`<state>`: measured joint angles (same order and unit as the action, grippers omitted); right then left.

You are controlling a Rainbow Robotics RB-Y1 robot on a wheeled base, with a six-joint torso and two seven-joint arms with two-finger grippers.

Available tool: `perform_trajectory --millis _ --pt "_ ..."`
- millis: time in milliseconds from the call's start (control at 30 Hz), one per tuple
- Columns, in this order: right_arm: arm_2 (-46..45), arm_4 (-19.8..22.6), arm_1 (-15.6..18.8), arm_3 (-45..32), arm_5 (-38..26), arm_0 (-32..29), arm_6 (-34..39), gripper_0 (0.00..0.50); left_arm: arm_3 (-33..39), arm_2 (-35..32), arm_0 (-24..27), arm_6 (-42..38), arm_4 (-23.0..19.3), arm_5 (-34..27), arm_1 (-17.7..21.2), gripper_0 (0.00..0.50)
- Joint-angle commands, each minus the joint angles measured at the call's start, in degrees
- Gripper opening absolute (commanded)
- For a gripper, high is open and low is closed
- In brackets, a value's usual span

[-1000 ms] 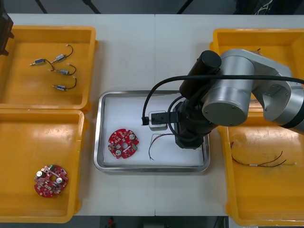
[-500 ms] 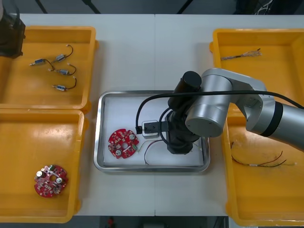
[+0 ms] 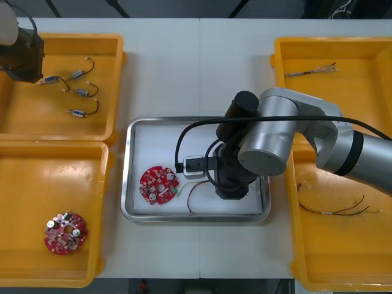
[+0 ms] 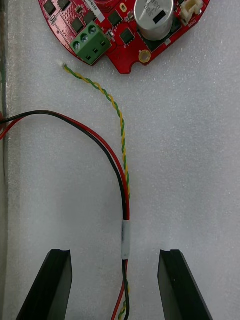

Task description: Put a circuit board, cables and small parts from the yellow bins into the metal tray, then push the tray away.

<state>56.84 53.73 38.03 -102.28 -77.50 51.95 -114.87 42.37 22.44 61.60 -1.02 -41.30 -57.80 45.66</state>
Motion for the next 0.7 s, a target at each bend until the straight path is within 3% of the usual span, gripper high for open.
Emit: perform_trajectory --millis 33,200,500,700 --pt "-5.4 1.5 0.1 -2.0 -4.5 1.7 1.8 0.5 -2.1 3.0 3.1 -2.6 -0.8 3.9 -1.1 0.5" --pt "-12.8 4.3 0.3 -2.6 -11.5 1.7 7.3 0.5 -4.2 3.4 3.1 -2.7 -1.2 6.3 -1.7 0.5" --pt "-24.7 4.6 0.8 -4.6 -21.5 1.7 19.7 0.5 -5.6 3.4 2.9 -3.3 -5.6 6.4 -2.1 0.5" --pt "-30.6 4.8 2.0 -5.6 -26.6 1.7 27.9 0.5 -5.6 3.4 1.8 -3.3 -6.0 7.3 -2.1 0.5"
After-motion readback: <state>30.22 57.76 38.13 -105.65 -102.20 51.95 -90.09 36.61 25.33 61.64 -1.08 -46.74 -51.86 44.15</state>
